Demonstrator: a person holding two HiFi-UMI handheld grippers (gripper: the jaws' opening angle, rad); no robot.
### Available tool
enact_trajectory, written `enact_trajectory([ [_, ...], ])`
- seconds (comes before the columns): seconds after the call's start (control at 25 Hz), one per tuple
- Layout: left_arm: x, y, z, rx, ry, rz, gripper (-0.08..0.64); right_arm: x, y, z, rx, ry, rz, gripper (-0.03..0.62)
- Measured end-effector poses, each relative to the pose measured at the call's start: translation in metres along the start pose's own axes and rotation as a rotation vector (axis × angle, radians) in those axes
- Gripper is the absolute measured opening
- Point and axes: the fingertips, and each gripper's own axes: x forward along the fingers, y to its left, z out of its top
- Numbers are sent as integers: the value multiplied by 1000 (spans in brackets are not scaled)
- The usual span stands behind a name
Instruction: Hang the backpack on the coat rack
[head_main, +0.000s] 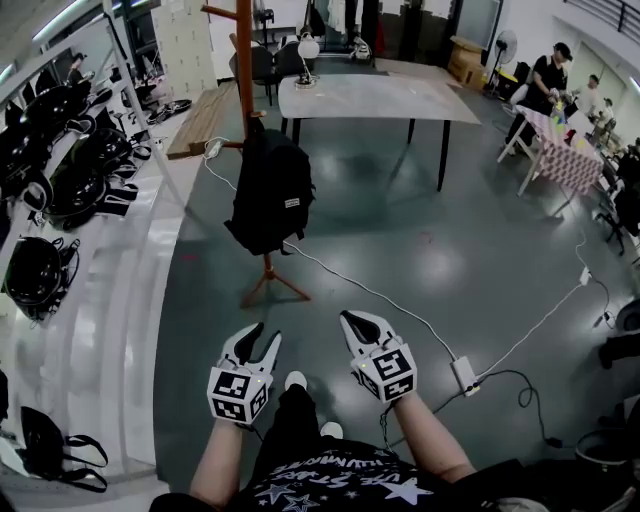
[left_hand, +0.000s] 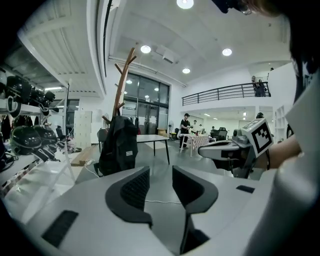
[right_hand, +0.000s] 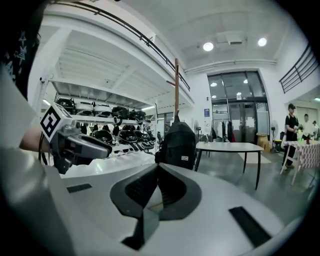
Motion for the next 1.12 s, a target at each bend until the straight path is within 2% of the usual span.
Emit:
enact_trajectory([
  [0.2,-35,-23,-13,-1,28,-6,67,-30,9,-5,45,-22,-19,11],
  [0.4,-45,-42,-29,14,73,-28,55,-52,10,-12,68,-49,-42,11],
  [0.64,-52,-52,-30,12,59,-38,44,-65,24,-24,93,-32,-47,11],
  [0.84,-79,-56,-33,29,40,-68,35,-76,55,-19,59,-29,-53,11],
  [0.96,-114,-48,-35,30,18,-42,28,-86,83,-12,15,-22,-58,11],
  [1.12,-167,-28,-57,23,29,-4,20,-100,131,-8,-66,-2,-62,11],
])
